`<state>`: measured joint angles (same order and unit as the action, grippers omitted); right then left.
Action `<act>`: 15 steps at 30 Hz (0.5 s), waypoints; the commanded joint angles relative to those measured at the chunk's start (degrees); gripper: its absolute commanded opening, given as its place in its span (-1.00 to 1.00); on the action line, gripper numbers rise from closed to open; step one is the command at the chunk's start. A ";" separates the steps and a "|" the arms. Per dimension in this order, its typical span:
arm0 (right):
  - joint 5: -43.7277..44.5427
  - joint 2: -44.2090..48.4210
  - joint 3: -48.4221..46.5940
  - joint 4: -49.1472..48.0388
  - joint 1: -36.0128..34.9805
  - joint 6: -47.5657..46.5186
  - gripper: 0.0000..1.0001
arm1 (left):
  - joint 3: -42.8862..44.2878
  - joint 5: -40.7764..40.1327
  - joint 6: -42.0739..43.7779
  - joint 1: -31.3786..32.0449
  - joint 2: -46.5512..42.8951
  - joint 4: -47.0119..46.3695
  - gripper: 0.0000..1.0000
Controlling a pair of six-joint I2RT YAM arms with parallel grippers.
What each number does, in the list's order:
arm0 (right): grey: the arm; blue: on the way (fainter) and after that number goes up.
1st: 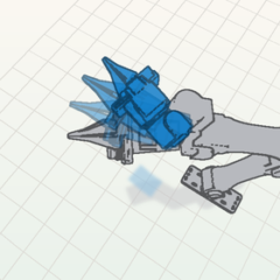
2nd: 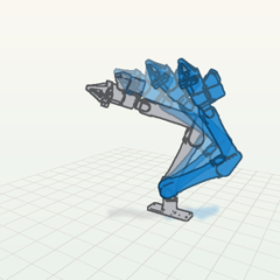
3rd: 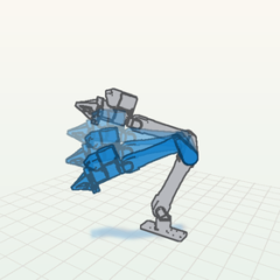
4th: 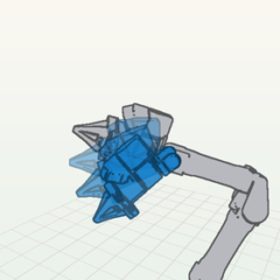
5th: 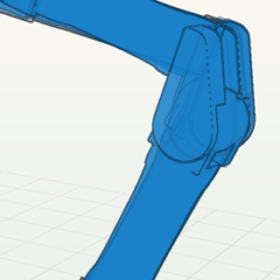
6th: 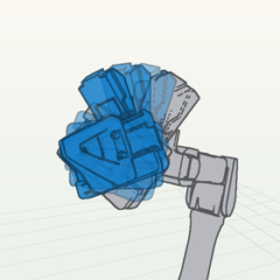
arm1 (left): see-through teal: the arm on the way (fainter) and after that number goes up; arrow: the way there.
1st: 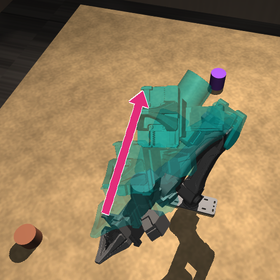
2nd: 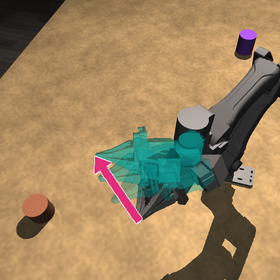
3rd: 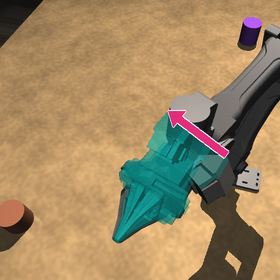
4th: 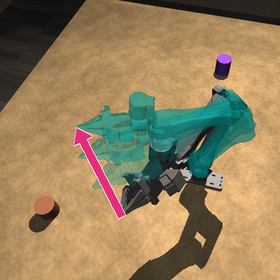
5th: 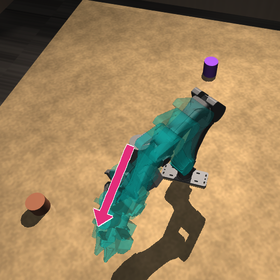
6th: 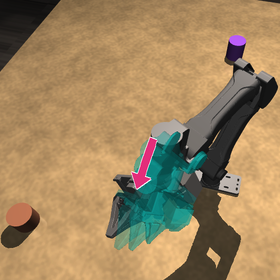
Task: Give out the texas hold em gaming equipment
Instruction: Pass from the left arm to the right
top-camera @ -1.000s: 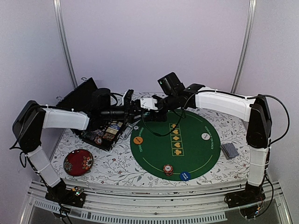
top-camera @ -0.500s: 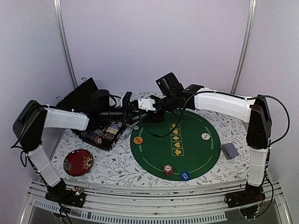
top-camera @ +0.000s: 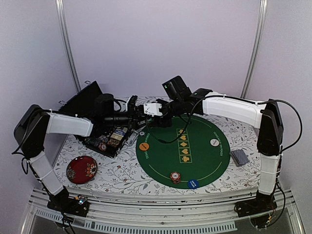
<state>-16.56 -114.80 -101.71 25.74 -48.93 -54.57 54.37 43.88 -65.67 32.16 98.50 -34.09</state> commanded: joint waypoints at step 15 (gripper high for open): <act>2.29 0.83 -0.10 0.38 -0.44 -0.76 -0.54 | -0.83 1.18 -0.93 -0.64 0.48 -5.04 -1.00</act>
<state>-15.46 -114.80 -101.71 26.13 -49.06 -54.61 53.89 44.38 -65.19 31.94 98.65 -35.46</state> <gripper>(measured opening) 0.426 0.408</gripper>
